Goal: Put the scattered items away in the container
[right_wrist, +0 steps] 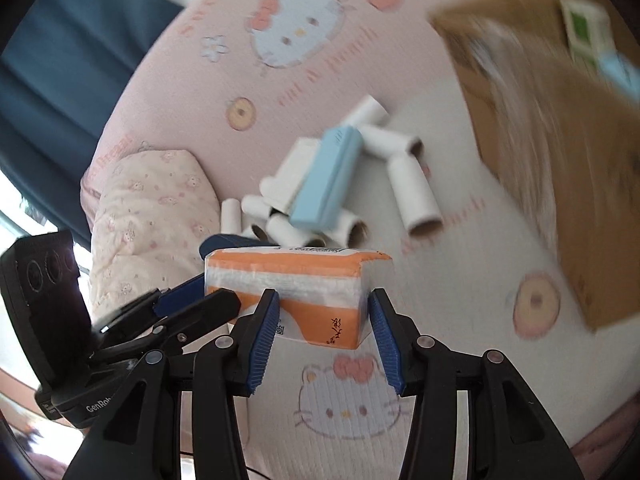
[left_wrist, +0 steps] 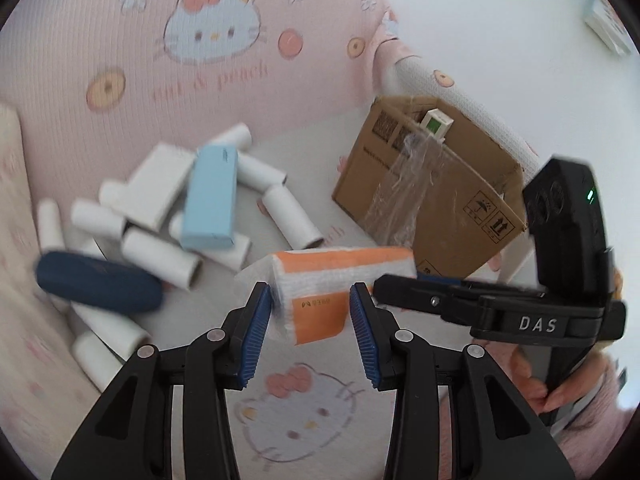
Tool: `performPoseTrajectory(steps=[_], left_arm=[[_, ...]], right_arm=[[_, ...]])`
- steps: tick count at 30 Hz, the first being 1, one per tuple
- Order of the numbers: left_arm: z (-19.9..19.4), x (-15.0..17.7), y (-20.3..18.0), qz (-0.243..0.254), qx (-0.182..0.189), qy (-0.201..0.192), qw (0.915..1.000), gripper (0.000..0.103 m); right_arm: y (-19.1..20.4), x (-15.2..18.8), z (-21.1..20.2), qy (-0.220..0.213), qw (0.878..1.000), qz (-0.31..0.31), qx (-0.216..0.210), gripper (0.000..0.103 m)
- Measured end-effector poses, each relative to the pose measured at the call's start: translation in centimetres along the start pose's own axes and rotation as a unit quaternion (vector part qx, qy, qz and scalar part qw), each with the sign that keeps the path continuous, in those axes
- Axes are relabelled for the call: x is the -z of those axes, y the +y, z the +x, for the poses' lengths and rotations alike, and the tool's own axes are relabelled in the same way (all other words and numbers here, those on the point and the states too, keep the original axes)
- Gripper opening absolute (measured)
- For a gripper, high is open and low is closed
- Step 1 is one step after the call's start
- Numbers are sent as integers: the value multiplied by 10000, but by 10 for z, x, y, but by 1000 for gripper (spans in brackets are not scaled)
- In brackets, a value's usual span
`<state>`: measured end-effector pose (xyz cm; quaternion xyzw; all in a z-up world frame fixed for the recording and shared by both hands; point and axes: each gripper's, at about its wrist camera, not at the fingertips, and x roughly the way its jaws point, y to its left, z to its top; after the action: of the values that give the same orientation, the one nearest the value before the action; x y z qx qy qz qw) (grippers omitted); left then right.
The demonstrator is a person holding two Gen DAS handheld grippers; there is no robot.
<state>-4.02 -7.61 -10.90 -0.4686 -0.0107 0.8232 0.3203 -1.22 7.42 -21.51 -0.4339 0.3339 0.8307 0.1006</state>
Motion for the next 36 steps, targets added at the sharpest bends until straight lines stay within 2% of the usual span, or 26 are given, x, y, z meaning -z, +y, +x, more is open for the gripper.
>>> performPoseTrajectory(steps=[5, 10, 13, 16, 19, 22, 28, 30, 32, 34, 36], left_arm=[[25, 16, 6, -252, -15, 368, 9990, 44], [53, 38, 14, -230, -323, 953, 9947, 44], [50, 44, 23, -423, -236, 952, 9943, 44], [49, 47, 32, -718, -87, 1063, 9917, 44], [50, 50, 37, -772, -51, 1030, 9917, 44], [51, 48, 42, -979, 28, 942, 9907, 44], [59, 39, 45, -992, 108, 841, 9914, 44], [61, 35, 46, -1013, 107, 794, 9916, 44], [65, 30, 50, -1091, 102, 740, 9912, 44], [67, 26, 53, -1183, 99, 674, 9906, 44], [69, 22, 56, -1225, 57, 605, 9906, 44]], right_arm=[[-28, 16, 17, 325, 9982, 486, -164, 45], [-46, 28, 45, 860, 9929, 814, -108, 45], [-50, 31, 51, 936, 9911, 919, -245, 45], [-45, 31, 51, 969, 9914, 860, -193, 45], [-39, 31, 52, 993, 9921, 754, -169, 45], [-41, 29, 52, 885, 9930, 749, -227, 45], [-57, 25, 30, 33, 9893, 1183, -858, 45], [-57, 23, 23, -111, 9894, 1147, -882, 45], [-55, 23, 20, -168, 9924, 998, -702, 45], [-51, 24, 23, -134, 9968, 744, -249, 45], [-47, 26, 27, -84, 9986, 526, 26, 45]])
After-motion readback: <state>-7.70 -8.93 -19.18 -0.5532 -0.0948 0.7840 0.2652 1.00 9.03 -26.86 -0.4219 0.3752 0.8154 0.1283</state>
